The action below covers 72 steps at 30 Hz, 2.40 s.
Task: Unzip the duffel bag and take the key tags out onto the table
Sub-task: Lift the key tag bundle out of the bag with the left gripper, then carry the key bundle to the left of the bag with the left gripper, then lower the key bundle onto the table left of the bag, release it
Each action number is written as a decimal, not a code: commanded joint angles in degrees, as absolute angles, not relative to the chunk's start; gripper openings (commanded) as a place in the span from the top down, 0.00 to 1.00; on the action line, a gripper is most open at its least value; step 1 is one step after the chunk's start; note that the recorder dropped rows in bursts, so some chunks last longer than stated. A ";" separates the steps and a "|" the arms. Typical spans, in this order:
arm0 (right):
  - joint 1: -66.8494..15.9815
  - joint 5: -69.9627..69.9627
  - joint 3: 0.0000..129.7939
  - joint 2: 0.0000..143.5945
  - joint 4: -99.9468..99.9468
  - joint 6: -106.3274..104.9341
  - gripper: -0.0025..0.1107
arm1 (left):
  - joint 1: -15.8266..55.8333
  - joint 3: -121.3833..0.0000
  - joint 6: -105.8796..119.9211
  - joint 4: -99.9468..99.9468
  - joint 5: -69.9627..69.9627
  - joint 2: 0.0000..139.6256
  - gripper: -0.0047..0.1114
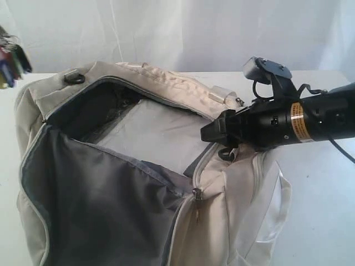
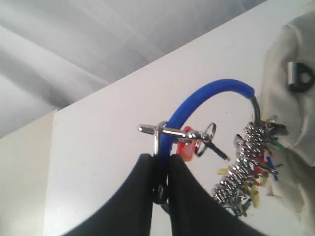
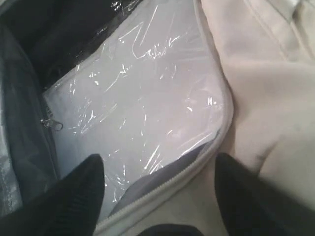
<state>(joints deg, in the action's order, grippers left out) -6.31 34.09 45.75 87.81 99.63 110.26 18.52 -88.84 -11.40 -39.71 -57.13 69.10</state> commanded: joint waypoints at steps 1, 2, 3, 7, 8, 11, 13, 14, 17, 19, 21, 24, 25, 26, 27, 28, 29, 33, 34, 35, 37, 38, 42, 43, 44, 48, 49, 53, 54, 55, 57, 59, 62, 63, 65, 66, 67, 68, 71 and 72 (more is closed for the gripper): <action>-6.09 35.27 44.58 87.47 99.95 110.61 0.45 | 12.62 -86.58 -14.10 -40.59 -57.42 65.32 0.96; -6.09 35.27 44.58 87.47 99.95 110.61 0.45 | 12.04 -85.90 -14.52 -40.26 -57.91 64.89 0.96; -6.09 35.27 44.58 87.47 99.95 110.61 0.45 | 11.53 -84.44 -14.50 -39.46 -58.54 64.45 0.96; -6.09 36.28 44.58 87.47 99.95 110.61 0.45 | 11.43 -77.93 -17.88 -37.47 -61.95 62.62 0.96; -6.09 36.28 44.58 87.47 99.95 110.61 0.45 | 11.43 -75.97 -19.06 -37.38 -62.01 61.31 0.96; -6.09 36.18 44.58 87.47 99.95 110.61 0.45 | 11.43 -71.20 -21.78 -38.34 -61.65 56.82 0.96; -6.09 35.80 44.58 87.47 99.95 110.61 0.45 | 11.43 -67.46 -23.14 -38.34 -59.55 54.26 0.96; -6.09 35.80 44.58 87.47 99.95 110.61 0.45 | 11.43 -65.24 -24.04 -38.44 -58.57 53.68 0.96; -6.09 36.71 44.58 87.47 99.95 110.37 0.45 | 11.43 -60.25 -26.84 -40.51 -55.95 53.38 0.96; -6.09 37.45 44.58 87.47 99.95 110.37 0.45 | 11.43 -56.85 -30.11 -43.62 -54.19 53.38 0.96; -6.09 37.56 44.58 87.47 99.95 110.37 0.45 | 11.43 -54.13 -32.90 -46.21 -52.45 53.38 0.96; -6.09 37.56 44.58 87.47 99.95 110.37 0.45 | 11.43 -51.19 -36.78 -47.52 -47.60 53.38 0.96; -6.09 37.45 44.58 87.47 99.95 110.37 0.45 | 11.43 -50.45 -37.94 -47.99 -46.96 53.48 0.96; -6.09 37.45 44.58 87.47 99.95 110.37 0.45 | 11.43 -49.42 -39.22 -48.66 -46.72 53.93 0.96; -6.09 37.45 44.58 87.47 99.95 110.37 0.45 | 11.43 -48.63 -39.18 -48.79 -46.69 54.35 0.96; -6.09 37.45 44.58 87.47 99.95 110.37 0.45 | 11.43 -47.31 -39.81 -49.16 -46.57 54.97 0.96; -6.09 37.45 44.58 87.47 99.95 110.37 0.45 | 11.43 -46.40 -40.70 -49.51 -46.18 55.22 0.96; -6.20 37.44 44.58 87.47 99.95 110.37 0.45 | 11.43 -40.98 -43.99 -48.41 -40.97 55.51 0.96; -6.20 37.44 44.58 87.47 99.95 110.37 0.45 | 11.43 -40.20 -44.43 -48.03 -40.18 55.51 0.96; -6.20 37.44 44.58 87.47 99.95 110.37 0.45 | 11.43 -39.52 -45.28 -47.92 -39.62 55.51 0.96; -6.20 37.44 44.58 87.47 99.95 110.37 0.45 | 11.43 -38.40 -46.75 -47.78 -38.37 55.51 0.96; -6.20 37.44 44.58 87.47 99.95 110.37 0.45 | 11.43 -38.02 -46.99 -47.53 -38.12 55.61 0.96; -6.20 37.34 44.58 87.47 99.95 110.37 0.45 | 11.43 -36.82 -47.14 -47.65 -37.47 56.81 0.96; -6.20 37.34 44.58 87.47 99.95 110.37 0.45 | 11.43 -36.82 -47.14 -47.81 -36.32 57.40 0.96; -6.20 37.34 44.58 87.47 99.95 110.37 0.45 | 11.43 -36.82 -47.55 -47.81 -35.16 57.99 0.96; -6.20 37.35 44.58 87.47 99.95 110.83 0.45 | 11.43 -36.82 -49.18 -48.04 -27.16 60.35 0.96; -6.20 37.35 44.58 87.47 99.95 110.83 0.45 | 11.43 -36.82 -49.81 -48.04 -25.87 60.72 0.96; -6.20 35.88 44.58 87.60 99.95 110.83 0.45 | 11.43 -36.82 -51.26 -48.04 -22.58 62.86 0.96; -6.20 34.41 44.58 87.67 99.95 110.83 0.45 | 11.43 -36.82 -51.26 -47.75 -21.74 63.46 0.96; -6.20 32.95 44.58 87.93 99.95 110.83 0.45 | 11.43 -36.82 -51.26 -47.52 -21.17 63.83 0.96; -6.20 30.51 44.58 88.75 99.95 110.83 0.46 | 11.43 -36.82 -51.26 -46.72 -20.26 64.44 0.96; -6.20 27.12 44.58 89.54 99.95 110.58 0.54 | 11.43 -36.82 -51.26 -46.45 -18.86 64.76 0.96; -6.20 20.86 44.58 90.22 99.95 110.58 0.76 | 11.43 -36.82 -51.26 -45.98 -15.36 64.76 0.96; -6.20 18.78 44.58 90.44 99.95 110.58 0.83 | 11.43 -36.82 -51.26 -45.24 -13.89 64.76 0.96; -6.20 12.34 44.58 90.43 99.95 110.58 0.98 | 11.43 -36.82 -51.26 -44.40 -11.37 65.14 0.96; -6.20 8.70 44.58 90.43 99.95 110.84 0.98 | 11.43 -36.82 -51.26 -43.57 -10.18 65.62 0.96; -6.20 5.63 44.58 90.43 99.95 110.84 0.98 | 11.43 -36.82 -51.26 -42.84 -9.33 66.17 0.96; -6.20 0.35 44.58 90.33 99.95 110.84 0.98 | 11.43 -36.82 -51.26 -42.25 -8.32 66.78 0.96; -6.20 -8.35 44.58 89.68 99.95 110.96 0.98 | 11.43 -36.82 -51.26 -40.97 -5.56 68.52 0.96; -6.20 -9.84 44.58 89.28 99.95 110.96 0.98 | 11.43 -36.82 -51.26 -40.61 -4.45 69.06 0.96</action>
<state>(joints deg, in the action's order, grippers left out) -6.42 0.51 44.99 90.22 99.75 110.51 11.29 -37.08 -50.42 -42.68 -9.92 67.72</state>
